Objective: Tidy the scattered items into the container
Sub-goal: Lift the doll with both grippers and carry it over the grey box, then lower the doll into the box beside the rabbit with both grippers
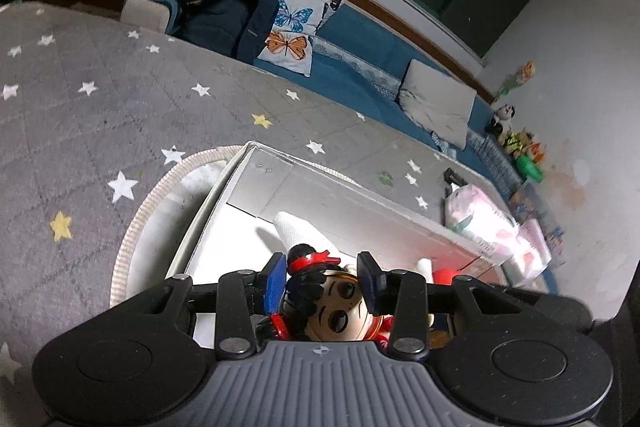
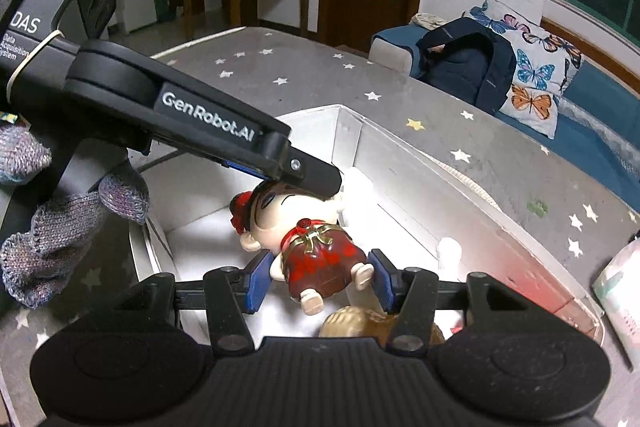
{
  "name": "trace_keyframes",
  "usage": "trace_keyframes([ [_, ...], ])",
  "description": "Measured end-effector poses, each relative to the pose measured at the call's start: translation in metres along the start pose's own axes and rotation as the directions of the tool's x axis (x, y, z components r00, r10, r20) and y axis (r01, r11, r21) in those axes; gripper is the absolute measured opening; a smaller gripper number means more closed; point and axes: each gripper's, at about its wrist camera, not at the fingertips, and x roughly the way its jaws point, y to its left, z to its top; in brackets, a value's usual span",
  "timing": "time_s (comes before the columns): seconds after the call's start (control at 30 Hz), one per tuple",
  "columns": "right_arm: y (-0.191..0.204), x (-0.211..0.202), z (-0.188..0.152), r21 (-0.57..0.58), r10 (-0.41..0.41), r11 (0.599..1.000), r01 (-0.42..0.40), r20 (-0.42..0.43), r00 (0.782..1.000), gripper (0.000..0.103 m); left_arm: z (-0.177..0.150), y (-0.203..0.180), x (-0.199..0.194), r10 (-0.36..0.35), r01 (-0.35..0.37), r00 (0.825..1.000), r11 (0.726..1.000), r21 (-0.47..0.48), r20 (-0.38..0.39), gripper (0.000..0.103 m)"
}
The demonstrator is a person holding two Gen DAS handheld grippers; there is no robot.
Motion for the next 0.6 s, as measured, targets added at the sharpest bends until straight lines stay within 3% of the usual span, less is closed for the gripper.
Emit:
trace_keyframes([
  [0.3, 0.011, 0.007, 0.006, -0.074, -0.032, 0.997, 0.03, -0.021, 0.999, 0.052, -0.008, -0.01, 0.005, 0.047, -0.046, 0.999, 0.995, 0.087, -0.014, 0.039],
  [0.6, 0.014, 0.009, 0.005, -0.088, -0.039, 0.995, 0.037, -0.024, 0.999, 0.052, -0.009, -0.009, 0.005, 0.046, -0.045, 0.999, 0.995, 0.087, -0.016, 0.039],
])
